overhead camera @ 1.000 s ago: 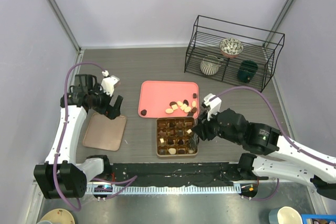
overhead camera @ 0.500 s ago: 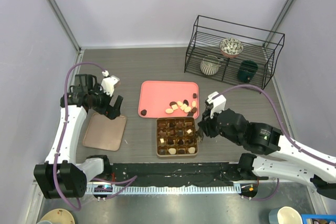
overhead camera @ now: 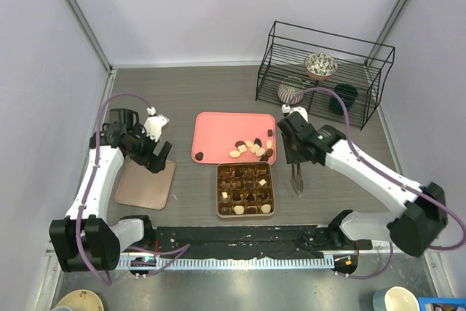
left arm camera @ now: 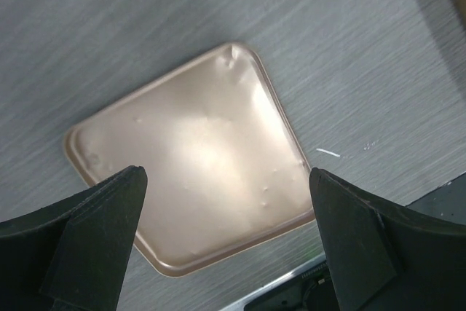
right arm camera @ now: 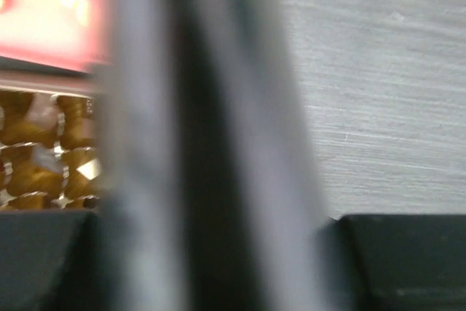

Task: Pack the chocolate
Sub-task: Place the fake chocolate in the packing box, then place the clamp at the center of the board.

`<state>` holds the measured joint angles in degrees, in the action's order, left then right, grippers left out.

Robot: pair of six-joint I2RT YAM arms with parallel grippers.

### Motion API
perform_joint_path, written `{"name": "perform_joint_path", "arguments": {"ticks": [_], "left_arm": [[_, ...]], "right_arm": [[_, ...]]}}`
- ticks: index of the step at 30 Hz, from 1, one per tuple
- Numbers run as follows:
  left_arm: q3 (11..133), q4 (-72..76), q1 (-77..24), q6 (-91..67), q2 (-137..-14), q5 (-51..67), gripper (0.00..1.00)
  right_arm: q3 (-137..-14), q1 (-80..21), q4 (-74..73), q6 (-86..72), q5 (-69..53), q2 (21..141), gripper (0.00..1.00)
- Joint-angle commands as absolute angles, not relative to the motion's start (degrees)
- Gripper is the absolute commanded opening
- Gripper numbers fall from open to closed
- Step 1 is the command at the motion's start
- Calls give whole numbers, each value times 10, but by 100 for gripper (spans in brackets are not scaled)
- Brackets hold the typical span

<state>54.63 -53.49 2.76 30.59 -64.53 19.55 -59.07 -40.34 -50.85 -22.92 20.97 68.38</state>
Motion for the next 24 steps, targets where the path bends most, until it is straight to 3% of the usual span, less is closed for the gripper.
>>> {"name": "perform_joint_path", "arguments": {"ticks": [1,8,13,17,24], "left_arm": [[516,-528,24,345,-666,173,99],[474,-481,-21,341,-691,156,97],[454,-428,-100,316,-715,107,98],[456,-401,-143,292,-751,64,98],[443,-361,-156,272,-807,25,89]], "right_arm": [[-607,-347,-479,-193,136,769,38],[-600,-298,-391,-179,131,884,40],[-572,-266,-352,-178,145,917,51],[-554,-265,-334,-182,152,903,56],[-551,-265,-327,-175,201,814,53]]}}
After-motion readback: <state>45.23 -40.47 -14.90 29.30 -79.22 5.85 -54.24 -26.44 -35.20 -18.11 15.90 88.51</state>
